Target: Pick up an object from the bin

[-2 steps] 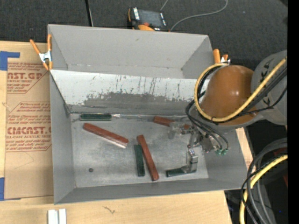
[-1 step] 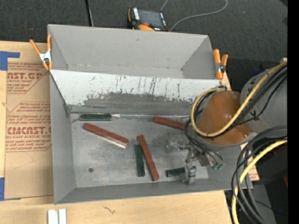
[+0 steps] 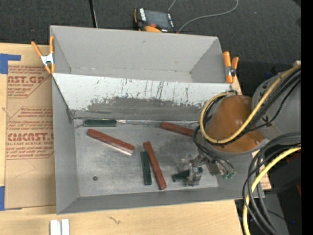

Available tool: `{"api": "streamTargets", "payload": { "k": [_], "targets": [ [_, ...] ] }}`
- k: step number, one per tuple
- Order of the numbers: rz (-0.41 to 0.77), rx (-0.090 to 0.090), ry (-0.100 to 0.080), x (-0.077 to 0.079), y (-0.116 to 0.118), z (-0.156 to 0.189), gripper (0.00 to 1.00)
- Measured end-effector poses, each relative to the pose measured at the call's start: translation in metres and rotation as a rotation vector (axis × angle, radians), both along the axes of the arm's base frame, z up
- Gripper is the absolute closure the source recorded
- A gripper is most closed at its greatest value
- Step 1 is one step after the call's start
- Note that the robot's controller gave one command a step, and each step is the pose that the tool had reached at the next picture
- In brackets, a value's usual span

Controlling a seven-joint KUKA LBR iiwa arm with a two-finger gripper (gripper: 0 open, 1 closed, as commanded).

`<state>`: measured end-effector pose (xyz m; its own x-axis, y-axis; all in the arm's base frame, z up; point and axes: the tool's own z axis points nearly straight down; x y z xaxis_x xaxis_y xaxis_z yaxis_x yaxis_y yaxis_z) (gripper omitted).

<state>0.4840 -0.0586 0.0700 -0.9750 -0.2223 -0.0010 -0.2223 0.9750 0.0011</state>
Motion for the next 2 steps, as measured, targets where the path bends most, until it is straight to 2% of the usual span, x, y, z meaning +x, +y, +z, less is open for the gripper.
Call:
{"api": "streamTargets", "payload": {
  "k": [1,2],
  "targets": [
    [-0.029,-0.002,-0.008,0.010,0.009,0.125,1.00],
    [0.449,-0.004,-0.008,0.033,0.003,0.204,1.00]
  ]
}}
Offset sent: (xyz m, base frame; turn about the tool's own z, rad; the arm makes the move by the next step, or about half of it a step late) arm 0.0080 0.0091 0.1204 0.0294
